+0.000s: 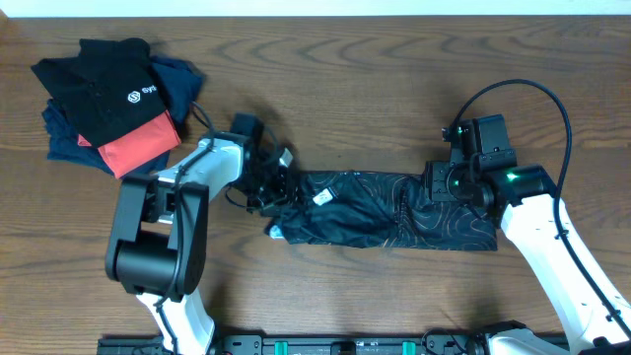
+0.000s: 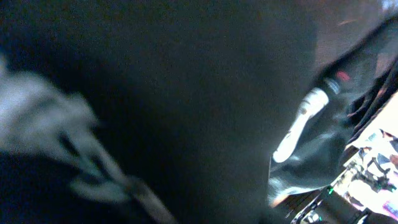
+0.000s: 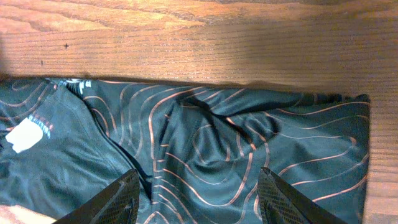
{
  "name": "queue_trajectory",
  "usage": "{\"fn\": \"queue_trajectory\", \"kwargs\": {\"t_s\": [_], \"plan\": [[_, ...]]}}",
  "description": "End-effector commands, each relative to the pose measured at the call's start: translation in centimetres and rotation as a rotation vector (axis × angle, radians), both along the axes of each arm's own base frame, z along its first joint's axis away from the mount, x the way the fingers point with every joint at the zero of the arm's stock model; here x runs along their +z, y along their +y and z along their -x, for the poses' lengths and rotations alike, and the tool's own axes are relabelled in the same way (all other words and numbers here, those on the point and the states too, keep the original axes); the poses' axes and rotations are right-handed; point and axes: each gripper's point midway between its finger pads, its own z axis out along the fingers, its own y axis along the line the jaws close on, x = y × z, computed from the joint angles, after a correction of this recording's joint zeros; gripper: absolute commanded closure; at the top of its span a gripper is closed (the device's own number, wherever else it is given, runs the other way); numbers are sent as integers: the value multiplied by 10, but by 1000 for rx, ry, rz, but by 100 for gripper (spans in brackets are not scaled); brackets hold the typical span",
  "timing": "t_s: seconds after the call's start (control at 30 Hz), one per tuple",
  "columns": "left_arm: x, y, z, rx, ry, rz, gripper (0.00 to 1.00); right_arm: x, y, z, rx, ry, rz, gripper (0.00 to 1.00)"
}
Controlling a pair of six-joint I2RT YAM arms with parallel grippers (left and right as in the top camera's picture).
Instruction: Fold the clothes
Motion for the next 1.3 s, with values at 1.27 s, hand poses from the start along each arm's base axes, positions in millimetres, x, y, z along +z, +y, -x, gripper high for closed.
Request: {"fn": "queue_trajectory", "kwargs": {"t_s": [1.27], "plan": [[80,-116,18,-356,-303,-309,86,-8,-68,20,-204,110,111,41]]}}
